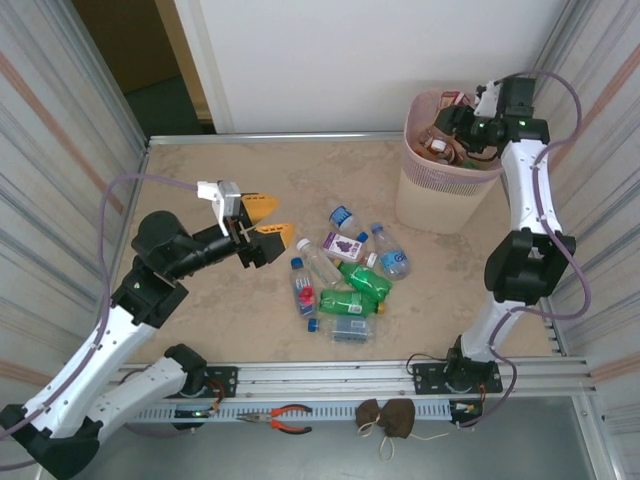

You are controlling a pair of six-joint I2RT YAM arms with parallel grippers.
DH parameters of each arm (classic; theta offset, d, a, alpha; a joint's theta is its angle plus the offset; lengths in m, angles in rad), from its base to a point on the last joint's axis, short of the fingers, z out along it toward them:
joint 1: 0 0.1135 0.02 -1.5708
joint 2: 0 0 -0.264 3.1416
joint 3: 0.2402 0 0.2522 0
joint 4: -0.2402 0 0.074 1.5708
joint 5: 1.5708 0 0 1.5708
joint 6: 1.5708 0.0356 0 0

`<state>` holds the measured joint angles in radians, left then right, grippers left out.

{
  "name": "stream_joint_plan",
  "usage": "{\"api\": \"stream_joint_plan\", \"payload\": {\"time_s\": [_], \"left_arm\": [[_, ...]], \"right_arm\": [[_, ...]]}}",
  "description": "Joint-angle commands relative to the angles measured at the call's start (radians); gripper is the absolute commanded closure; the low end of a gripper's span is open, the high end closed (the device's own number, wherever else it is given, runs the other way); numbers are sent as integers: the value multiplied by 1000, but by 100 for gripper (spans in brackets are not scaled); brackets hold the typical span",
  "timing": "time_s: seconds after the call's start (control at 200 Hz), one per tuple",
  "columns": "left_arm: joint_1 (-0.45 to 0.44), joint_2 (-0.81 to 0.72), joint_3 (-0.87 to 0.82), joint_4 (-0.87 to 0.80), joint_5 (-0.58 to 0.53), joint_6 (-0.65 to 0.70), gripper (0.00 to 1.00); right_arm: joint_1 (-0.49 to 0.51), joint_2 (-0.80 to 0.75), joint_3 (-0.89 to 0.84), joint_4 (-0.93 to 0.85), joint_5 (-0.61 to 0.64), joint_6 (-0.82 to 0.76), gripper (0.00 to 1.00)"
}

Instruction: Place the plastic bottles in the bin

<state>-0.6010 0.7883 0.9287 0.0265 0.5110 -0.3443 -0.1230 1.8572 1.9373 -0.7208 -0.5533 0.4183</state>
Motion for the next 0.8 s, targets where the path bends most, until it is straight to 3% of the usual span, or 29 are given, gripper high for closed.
{"api": "stream_joint_plan", "payload": {"time_s": [0.0, 0.311, 0.581, 0.792], "left_arm": [[5, 3, -13, 26, -6, -16, 18], [5, 3, -31, 30, -6, -21, 18], [6, 11, -42, 6, -29, -28, 18], [6, 26, -34, -18, -36, -29, 19]], "right_arm": [[30, 55, 49, -74, -45, 24, 50], [59, 208, 132, -201, 10, 22, 47], [55, 246, 181, -260, 55, 9, 28], [52, 209, 221, -289, 83, 4, 23]]}}
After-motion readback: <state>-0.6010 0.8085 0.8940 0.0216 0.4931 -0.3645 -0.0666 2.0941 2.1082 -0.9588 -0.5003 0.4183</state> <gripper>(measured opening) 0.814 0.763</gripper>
